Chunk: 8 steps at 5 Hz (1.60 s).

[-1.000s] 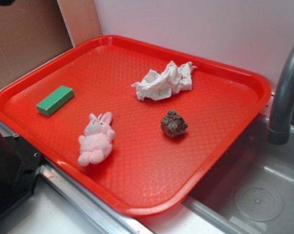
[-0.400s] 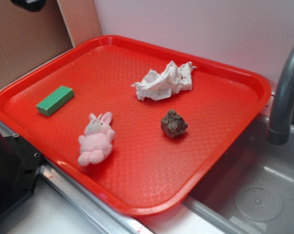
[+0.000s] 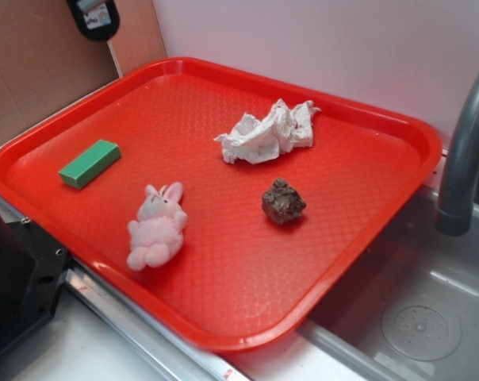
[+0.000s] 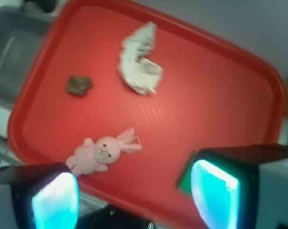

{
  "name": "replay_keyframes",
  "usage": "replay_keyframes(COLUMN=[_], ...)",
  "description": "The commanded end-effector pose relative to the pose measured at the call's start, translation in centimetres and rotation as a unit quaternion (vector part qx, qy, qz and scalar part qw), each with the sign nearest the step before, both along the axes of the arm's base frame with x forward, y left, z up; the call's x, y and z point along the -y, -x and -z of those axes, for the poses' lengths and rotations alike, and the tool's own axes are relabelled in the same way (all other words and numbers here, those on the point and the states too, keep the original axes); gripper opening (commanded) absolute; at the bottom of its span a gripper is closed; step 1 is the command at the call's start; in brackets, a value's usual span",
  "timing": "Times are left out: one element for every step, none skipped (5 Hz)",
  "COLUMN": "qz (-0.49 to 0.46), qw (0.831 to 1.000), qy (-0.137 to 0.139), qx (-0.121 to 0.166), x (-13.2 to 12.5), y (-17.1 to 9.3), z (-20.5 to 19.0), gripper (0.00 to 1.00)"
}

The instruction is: Grab the rock.

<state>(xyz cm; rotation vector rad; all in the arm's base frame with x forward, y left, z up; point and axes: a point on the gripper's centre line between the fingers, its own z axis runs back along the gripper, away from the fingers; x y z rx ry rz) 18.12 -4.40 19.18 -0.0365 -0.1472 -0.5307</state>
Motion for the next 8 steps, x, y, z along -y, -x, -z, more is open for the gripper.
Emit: replay_keyframes(qz=[0.253,0.323,0.419,0.429,0.434,0.43,0.429,0.432], qw=[0.966,0.944,0.906,0.902,0.9,0.902,0.902,0.9], qy=[-0.036,-0.041,-0.02,-0.023,-0.028,-0.035,-0.034,-0.05], qx=[0.036,0.047,0.049,0.032,0.013,-0.013,-0.032,-0.043], x=[3.2,4.6,5.8,6.7,7.7,8.6,9.5,9.7], y=[-0.7,-1.6,-1.9,-2.6,-3.3,-4.3,-5.2,-5.3], z=[2.0,3.8,5.4,6.8,8.4,10.5,12.1,13.6], gripper=[1.0,1.0,1.0,1.0,1.0,1.0,1.0,1.0])
